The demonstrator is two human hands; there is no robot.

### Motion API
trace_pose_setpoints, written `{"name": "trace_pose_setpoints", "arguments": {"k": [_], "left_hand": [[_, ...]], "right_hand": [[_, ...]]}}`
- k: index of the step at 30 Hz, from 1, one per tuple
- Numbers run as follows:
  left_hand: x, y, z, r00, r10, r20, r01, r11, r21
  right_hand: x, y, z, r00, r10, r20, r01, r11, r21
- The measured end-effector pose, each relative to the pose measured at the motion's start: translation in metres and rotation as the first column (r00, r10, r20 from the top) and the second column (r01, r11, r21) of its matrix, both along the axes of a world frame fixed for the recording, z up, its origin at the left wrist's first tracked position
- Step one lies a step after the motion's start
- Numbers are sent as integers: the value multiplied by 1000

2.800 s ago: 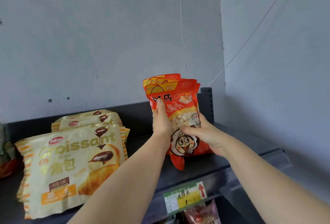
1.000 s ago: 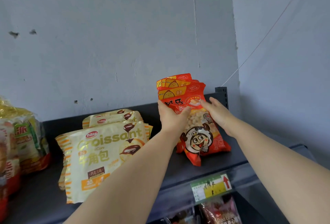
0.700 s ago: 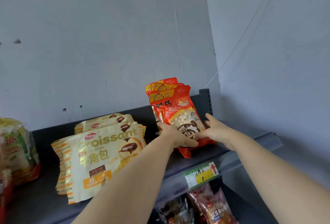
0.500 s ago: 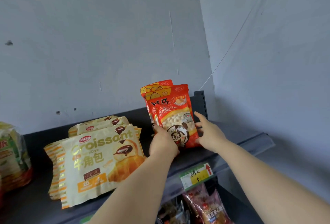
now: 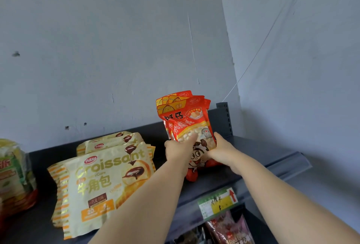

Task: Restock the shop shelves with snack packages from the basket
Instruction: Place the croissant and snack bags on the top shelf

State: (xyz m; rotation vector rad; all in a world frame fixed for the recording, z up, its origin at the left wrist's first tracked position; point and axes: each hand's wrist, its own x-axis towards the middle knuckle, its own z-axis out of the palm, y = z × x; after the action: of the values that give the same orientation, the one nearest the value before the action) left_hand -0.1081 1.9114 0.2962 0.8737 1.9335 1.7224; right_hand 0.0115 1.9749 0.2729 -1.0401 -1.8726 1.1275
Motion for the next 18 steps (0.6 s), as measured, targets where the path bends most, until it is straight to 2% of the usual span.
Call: {"name": "trace_pose_setpoints", "arguments": {"k": [2, 5, 9, 14, 18], "left_hand": [[1, 7, 12, 994, 64, 86, -74, 990, 120], [-5, 10, 33, 989, 116, 93, -132, 973, 191], [-21, 19, 53, 990, 115, 77, -124, 983, 136], [-23, 26, 60, 991, 131, 2, -130, 984, 118], [-21, 33, 45, 982, 186, 17, -187, 981, 56]], "right_hand": [[-4, -1, -1, 1000, 10, 17, -11, 999, 31], [-8, -5, -1, 993, -88, 73, 78, 988, 131], [-5, -1, -1, 974, -144, 174, 107, 973, 203], [8, 8, -2, 991, -86, 101, 53, 953, 297], [13, 15, -5, 994, -71, 89, 48, 971, 235]]}}
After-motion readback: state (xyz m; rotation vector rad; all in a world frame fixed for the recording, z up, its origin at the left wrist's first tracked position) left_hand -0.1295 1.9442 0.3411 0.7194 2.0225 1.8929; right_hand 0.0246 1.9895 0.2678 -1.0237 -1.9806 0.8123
